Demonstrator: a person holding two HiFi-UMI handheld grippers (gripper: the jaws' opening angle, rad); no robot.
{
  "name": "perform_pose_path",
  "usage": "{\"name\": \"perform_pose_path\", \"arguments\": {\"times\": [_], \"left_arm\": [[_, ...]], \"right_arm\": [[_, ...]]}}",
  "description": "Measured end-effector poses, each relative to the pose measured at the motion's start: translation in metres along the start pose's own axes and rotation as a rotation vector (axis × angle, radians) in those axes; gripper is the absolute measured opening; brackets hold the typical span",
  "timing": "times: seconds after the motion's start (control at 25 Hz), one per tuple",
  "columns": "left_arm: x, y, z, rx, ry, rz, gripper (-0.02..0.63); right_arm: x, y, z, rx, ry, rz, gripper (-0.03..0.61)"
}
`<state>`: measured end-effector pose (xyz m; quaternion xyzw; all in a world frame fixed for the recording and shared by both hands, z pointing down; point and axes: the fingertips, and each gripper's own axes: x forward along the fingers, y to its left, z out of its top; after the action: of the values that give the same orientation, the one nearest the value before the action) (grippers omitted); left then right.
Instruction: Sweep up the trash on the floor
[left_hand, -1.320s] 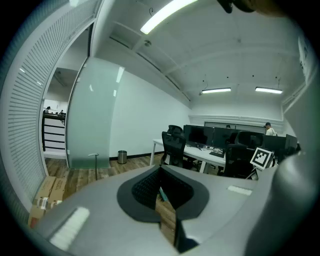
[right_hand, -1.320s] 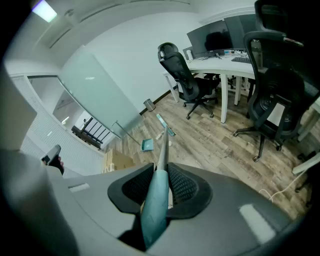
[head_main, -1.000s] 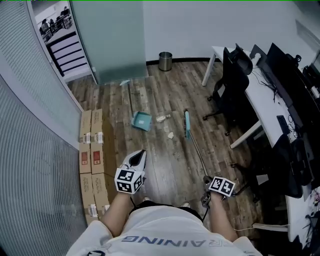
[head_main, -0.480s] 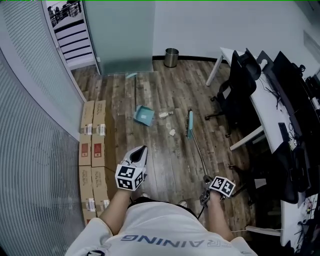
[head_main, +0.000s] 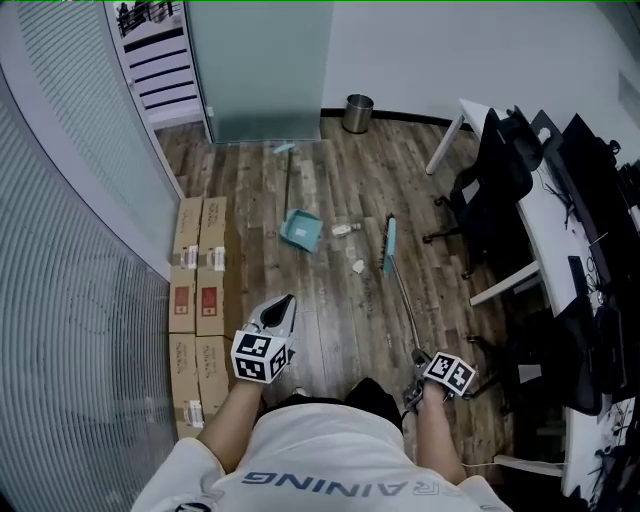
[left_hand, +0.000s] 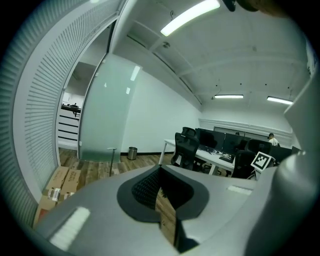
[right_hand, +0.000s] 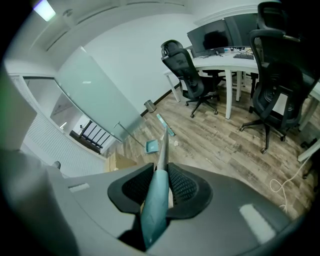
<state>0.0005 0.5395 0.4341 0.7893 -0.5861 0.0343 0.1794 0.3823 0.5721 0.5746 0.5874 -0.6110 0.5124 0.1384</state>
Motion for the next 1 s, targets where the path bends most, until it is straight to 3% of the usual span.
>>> {"name": "perform_pose_path", "arguments": {"times": [0.48,0.72,1.0], "left_arm": [[0.050,0.042,-0.002,-0.004,0.058,0.077,0.000],[0.103,0.060,0.030,0.002,0.035,0.091,0.000],[0.182,0.048,0.068,0.053,0.039,0.086,0.000]], "right_arm": [[0.081,0.022,0.048,-0.023,0.067,0.009,0.107],[0.130,0.037,0.094,-0.010,0.085,0.043,0.107],[0.175,0.041,0.162,-0.023,0.104,0.056,0.107]]}}
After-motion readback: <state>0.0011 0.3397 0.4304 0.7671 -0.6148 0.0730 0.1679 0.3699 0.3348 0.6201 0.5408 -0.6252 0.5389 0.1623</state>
